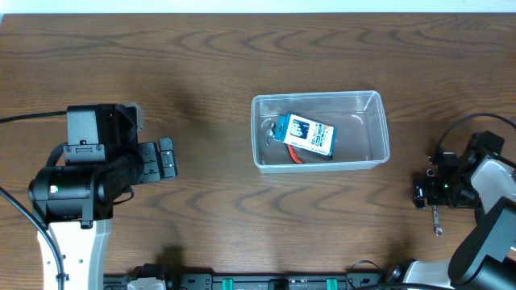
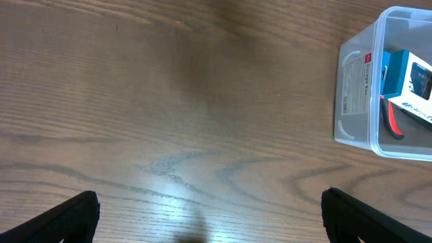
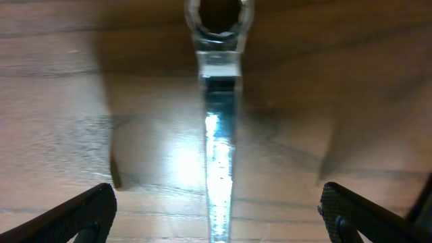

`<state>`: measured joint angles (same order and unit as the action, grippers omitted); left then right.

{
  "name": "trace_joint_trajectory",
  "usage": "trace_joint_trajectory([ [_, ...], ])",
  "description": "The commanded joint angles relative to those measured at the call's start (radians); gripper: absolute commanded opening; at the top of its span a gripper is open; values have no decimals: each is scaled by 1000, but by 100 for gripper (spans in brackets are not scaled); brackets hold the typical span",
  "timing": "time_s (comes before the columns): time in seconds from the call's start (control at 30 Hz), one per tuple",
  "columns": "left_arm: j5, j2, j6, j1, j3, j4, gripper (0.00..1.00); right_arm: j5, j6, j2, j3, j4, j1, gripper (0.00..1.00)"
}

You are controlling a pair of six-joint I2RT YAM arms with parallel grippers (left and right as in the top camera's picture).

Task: Pack container
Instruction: 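Lower the right gripper onto the wrench handle and close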

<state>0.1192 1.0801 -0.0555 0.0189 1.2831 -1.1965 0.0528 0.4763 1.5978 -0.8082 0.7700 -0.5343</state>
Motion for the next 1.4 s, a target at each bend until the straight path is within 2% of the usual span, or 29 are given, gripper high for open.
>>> trace_joint_trajectory([
  [0.0,-16,-3,-9,5,13,0,98,3,-11,4,7,-5,-15,99],
  [1.37,-16,-3,-9,5,13,0,98,-35,8,13,21,-22,-32,99],
])
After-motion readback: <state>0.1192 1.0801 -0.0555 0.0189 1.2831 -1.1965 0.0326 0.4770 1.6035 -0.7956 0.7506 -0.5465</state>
